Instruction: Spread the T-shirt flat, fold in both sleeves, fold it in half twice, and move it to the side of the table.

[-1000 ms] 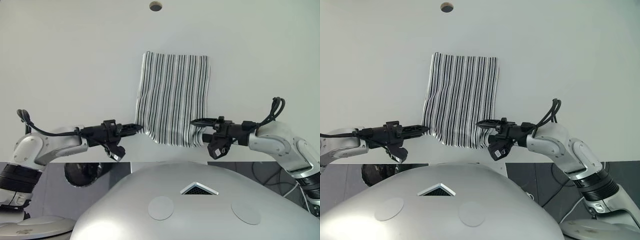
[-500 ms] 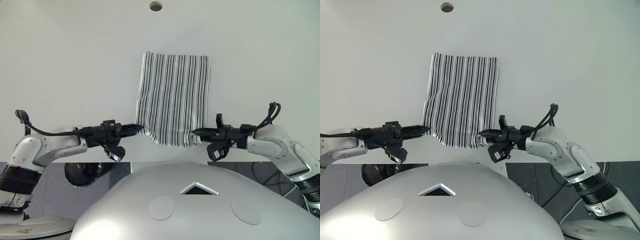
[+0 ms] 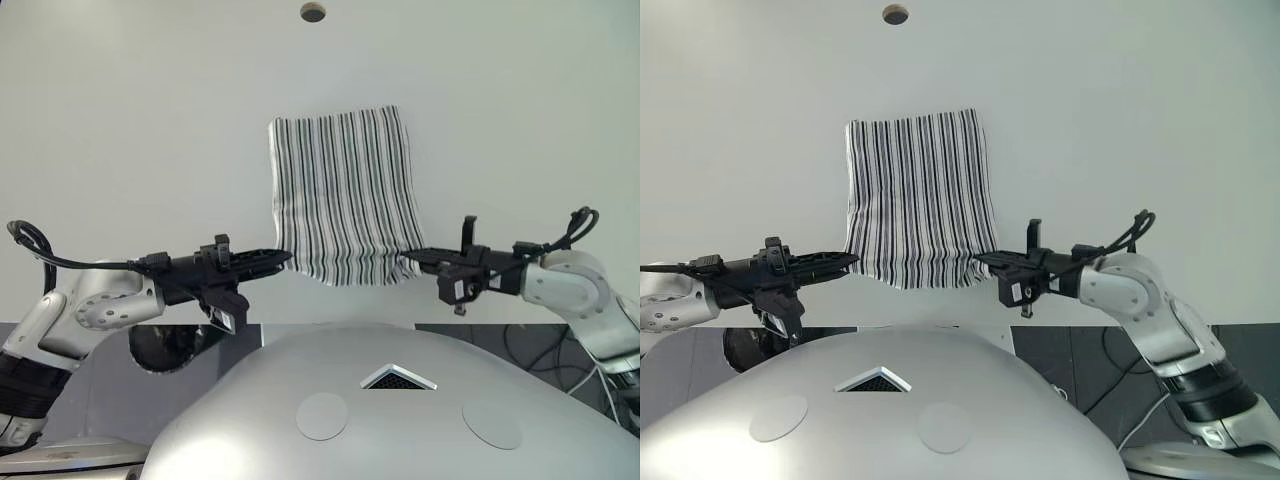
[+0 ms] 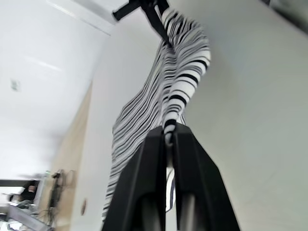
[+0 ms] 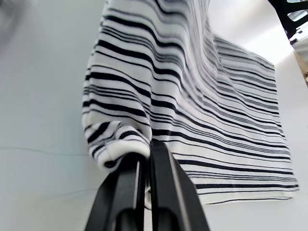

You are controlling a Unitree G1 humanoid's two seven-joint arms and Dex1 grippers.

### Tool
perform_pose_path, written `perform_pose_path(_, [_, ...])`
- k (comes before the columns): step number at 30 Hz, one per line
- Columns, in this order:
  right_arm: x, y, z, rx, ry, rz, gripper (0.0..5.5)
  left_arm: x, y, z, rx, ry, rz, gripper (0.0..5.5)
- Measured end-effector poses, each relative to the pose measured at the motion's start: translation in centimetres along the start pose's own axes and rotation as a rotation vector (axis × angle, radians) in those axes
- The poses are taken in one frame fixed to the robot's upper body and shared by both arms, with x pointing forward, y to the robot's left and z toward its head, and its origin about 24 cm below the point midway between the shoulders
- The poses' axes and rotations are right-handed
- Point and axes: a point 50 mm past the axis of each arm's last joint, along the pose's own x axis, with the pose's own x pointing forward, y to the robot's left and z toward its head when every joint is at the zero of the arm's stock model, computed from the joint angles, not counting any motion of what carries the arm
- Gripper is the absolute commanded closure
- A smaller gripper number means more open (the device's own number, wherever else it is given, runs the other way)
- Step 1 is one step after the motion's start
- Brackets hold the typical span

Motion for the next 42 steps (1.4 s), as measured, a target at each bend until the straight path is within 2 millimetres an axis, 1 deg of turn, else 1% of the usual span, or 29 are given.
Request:
perform_pose_path(1, [-0.2,0.2,0.1,0.012,-0.005,0.007,5.5,0.0,-0.1,0.1,-0.018,0.003,-0.01,5.49])
perform_pose_path(3, [-1.4,0.4,0.6,0.027,-0.015,0.0,5.5,-0.5,-0.9,0.7,-0.101,-0.002,-0.049,5.49])
perform_pose_path(5, [-1.9,0.6,1.0,0.035,-0.03,-0.011,5.5,-0.7,-1.3,0.9,-0.137,0.002,-0.055,5.49])
perform_pose_path(6, [-2.3,0.5,1.5,0.028,-0.047,-0.029,5.5,-0.8,-1.1,1.1,-0.152,-0.003,-0.044,5.49])
perform_pose_path(10, [-3.0,0.2,2.1,0.02,-0.063,-0.064,5.5,-0.9,-0.9,1.9,-0.183,-0.027,-0.022,5.49])
perform_pose_path(12, [-3.2,-0.3,2.1,0.004,-0.057,-0.09,5.5,-1.0,-0.9,2.1,-0.209,-0.035,0.008,5.49])
perform_pose_path(15, [-3.0,-2.6,2.0,-0.041,-0.055,-0.186,5.5,-0.9,0.8,1.8,-0.156,-0.031,0.115,5.49])
perform_pose_path(16, [-2.7,-3.5,1.7,-0.048,-0.056,-0.214,5.5,-0.8,1.6,1.5,-0.133,-0.02,0.17,5.49])
perform_pose_path(18, [-2.0,-5.4,0.8,-0.044,-0.058,-0.246,5.5,-0.4,3.1,0.1,-0.102,0.03,0.264,5.49])
perform_pose_path(22, [-0.5,-9.1,-1.6,-0.011,-0.027,-0.21,5.5,0.9,4.5,-3.2,-0.128,0.15,0.354,5.49])
perform_pose_path(23, [0.2,-10.4,-2.3,0.004,-0.021,-0.187,5.5,1.4,4.8,-4.5,-0.143,0.196,0.364,5.49])
perform_pose_path(25, [1.3,-11.8,-3.3,0.019,-0.001,-0.147,5.5,1.9,4.5,-5.9,-0.171,0.25,0.349,5.49])
perform_pose_path(29, [3.7,-14.2,-5.6,0.097,0.035,-0.077,5.5,3.6,3.2,-9.1,-0.243,0.347,0.284,5.49])
perform_pose_path(32, [4.8,-15.9,-6.9,0.169,0.048,-0.087,5.5,4.6,3.3,-10.2,-0.27,0.356,0.293,5.49])
perform_pose_path(36, [5.8,-17.7,-7.8,0.279,0.02,-0.173,5.5,5.0,4.0,-11.3,-0.294,0.368,0.348,5.49])
perform_pose_path(38, [6.1,-17.8,-8.4,0.313,0.013,-0.215,5.5,5.3,4.5,-11.7,-0.312,0.367,0.394,5.49])
perform_pose_path(40, [6.4,-17.4,-8.9,0.329,0.007,-0.223,5.5,5.5,4.7,-11.9,-0.328,0.367,0.431,5.49])
perform_pose_path(41, [6.5,-17.3,-9.0,0.329,0.001,-0.226,5.15,5.5,4.8,-11.8,-0.336,0.359,0.452,5.49])
perform_pose_path(42, [6.5,-17.2,-9.0,0.324,-0.002,-0.228,4.97,5.5,4.9,-11.8,-0.344,0.351,0.464,5.12])
